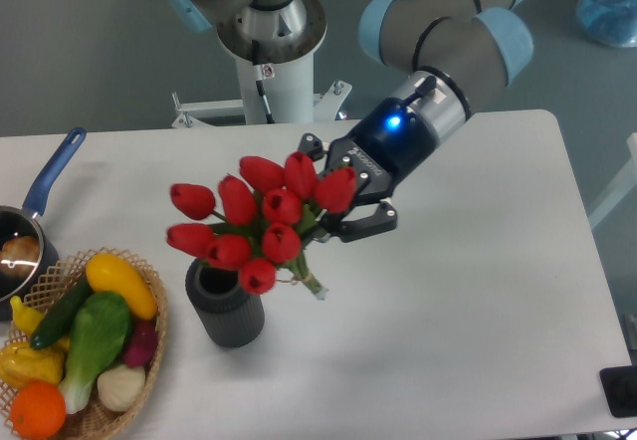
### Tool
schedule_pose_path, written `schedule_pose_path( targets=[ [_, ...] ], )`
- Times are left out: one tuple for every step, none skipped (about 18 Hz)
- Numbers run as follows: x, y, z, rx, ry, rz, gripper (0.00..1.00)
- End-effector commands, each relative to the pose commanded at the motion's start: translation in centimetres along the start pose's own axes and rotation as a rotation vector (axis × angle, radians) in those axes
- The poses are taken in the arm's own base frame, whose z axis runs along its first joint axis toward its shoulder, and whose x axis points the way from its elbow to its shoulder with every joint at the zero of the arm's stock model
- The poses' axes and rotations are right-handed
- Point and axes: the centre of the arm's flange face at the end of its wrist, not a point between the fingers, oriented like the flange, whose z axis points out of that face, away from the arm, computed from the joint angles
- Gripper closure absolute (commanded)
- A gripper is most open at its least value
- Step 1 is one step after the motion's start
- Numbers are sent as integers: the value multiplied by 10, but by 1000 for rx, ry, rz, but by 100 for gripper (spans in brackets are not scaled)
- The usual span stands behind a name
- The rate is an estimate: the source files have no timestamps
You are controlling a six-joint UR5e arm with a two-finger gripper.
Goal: Insert the flowers into the vase
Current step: 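Swing the tulip stems upright above the vase opening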
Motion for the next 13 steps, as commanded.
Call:
schedule_pose_path(
  targets=[
    [2, -7, -1, -2, -3, 11, 73],
    [2, -12, -2, -2, -4, 9, 73],
    [4, -13, 1, 5, 3, 7, 73],
    [7, -16, 5, 12, 12, 11, 72],
    [11, -14, 9, 16, 23, 4, 72],
    [15, -14, 14, 33, 39, 0, 72],
    [17, -16, 19, 51, 54, -1, 72],
    [20, -14, 21, 67, 64, -10, 72],
    [24, -11, 27, 93, 86, -21, 72],
    [27, -12, 31, 125, 105, -25, 72],
    [28, -13, 32, 143, 114, -27, 70],
    [28, -13, 32, 153, 118, -32, 70],
    [30, -12, 33, 165, 125, -36, 70]
  ],
)
